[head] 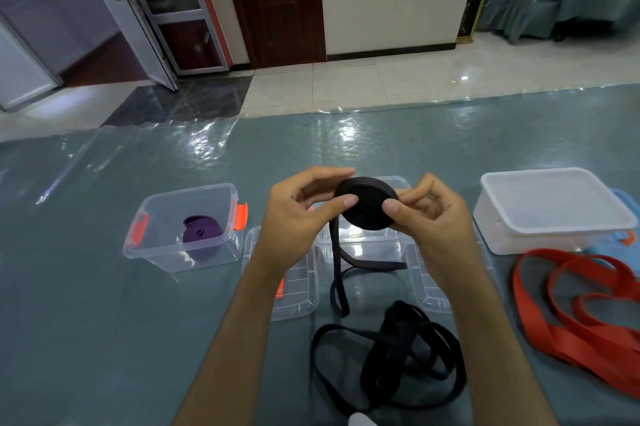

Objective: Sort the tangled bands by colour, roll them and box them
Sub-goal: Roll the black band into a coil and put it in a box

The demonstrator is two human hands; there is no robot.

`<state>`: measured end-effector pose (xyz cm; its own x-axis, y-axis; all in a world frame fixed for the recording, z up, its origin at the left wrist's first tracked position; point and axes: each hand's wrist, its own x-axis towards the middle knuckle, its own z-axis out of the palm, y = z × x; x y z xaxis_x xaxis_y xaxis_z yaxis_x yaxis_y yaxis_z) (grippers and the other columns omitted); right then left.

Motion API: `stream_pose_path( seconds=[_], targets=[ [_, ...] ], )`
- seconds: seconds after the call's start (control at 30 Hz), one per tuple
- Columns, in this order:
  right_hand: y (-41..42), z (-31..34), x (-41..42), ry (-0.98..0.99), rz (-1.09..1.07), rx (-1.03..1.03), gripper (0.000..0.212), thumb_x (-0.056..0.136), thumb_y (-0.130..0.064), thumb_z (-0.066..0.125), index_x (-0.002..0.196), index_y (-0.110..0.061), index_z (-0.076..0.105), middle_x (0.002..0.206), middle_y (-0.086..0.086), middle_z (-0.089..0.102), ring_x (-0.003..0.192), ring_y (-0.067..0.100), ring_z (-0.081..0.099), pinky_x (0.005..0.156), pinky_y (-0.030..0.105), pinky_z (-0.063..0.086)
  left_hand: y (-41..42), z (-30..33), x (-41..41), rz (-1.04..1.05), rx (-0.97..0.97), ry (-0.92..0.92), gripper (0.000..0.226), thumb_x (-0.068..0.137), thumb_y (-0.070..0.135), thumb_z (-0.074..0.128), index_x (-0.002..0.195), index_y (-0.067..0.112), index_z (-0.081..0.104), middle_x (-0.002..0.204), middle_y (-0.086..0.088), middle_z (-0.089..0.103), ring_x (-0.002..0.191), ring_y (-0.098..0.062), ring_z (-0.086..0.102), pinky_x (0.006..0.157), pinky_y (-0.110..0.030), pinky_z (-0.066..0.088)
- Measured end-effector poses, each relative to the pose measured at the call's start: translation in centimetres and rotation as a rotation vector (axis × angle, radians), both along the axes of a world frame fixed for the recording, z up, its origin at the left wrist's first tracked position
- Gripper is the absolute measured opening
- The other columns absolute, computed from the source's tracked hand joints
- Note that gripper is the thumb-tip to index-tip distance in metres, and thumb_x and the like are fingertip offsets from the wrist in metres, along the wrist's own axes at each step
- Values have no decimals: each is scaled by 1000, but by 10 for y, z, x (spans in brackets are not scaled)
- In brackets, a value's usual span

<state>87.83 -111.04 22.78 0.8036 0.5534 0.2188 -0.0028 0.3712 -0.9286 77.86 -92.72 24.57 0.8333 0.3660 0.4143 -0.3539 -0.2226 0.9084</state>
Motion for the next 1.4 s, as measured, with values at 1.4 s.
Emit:
stream_pose_path(
  seconds=[1.4],
  targets=[
    [12,7,-3,-64,-98,52,36,89,-21,77,122,-36,77,118,6,80,111,26,76,92,39,63,7,2,6,-71,-132,12,37,89,2,80,118,24,80,116,-7,78,112,-25,75,96,-29,59]
  ],
)
